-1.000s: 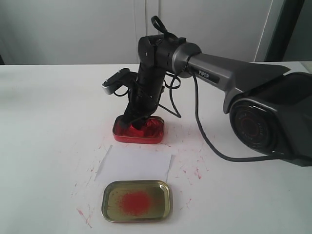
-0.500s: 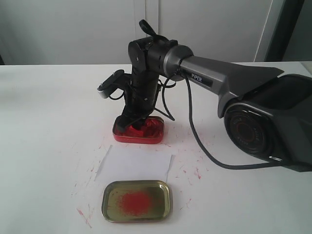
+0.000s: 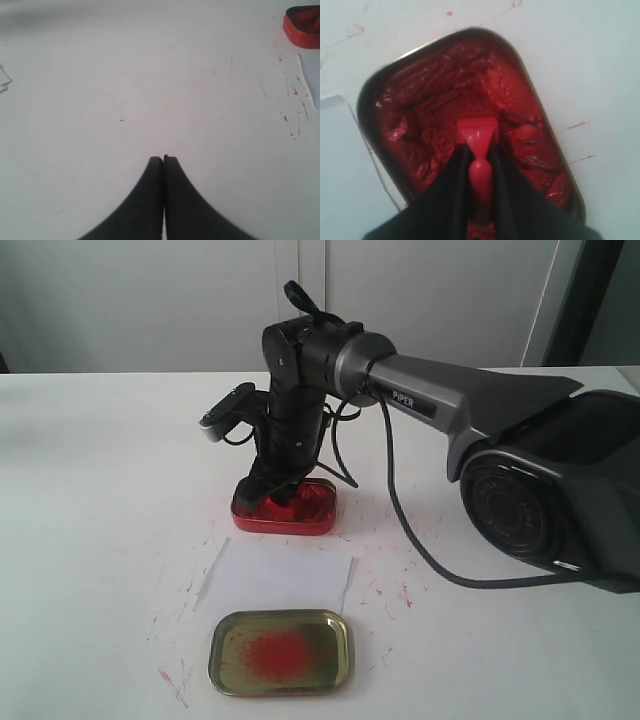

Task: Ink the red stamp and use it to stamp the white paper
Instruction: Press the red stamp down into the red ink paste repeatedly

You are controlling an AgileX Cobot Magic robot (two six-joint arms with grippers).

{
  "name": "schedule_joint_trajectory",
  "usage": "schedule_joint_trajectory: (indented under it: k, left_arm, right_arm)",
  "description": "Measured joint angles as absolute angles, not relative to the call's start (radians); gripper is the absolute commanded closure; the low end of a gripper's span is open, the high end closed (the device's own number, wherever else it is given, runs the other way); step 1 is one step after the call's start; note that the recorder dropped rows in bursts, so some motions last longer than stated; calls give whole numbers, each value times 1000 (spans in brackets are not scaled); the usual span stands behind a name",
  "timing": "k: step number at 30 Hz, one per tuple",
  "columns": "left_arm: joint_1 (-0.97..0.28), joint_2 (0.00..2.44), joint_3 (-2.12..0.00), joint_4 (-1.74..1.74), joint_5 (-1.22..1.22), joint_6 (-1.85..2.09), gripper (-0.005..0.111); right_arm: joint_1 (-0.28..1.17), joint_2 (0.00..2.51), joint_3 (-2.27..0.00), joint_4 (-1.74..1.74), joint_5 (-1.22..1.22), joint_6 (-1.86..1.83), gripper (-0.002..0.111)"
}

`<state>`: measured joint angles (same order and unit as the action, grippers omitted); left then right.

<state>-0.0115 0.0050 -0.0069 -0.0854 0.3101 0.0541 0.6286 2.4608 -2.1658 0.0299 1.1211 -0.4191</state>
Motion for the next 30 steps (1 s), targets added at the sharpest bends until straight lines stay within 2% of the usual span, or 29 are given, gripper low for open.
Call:
schedule_joint_trajectory:
  k: [30]
  left_arm:
    - [-11, 5, -7, -85, 310, 54, 107]
  right_arm:
    - [637, 2409, -2142, 21, 1114, -407, 108]
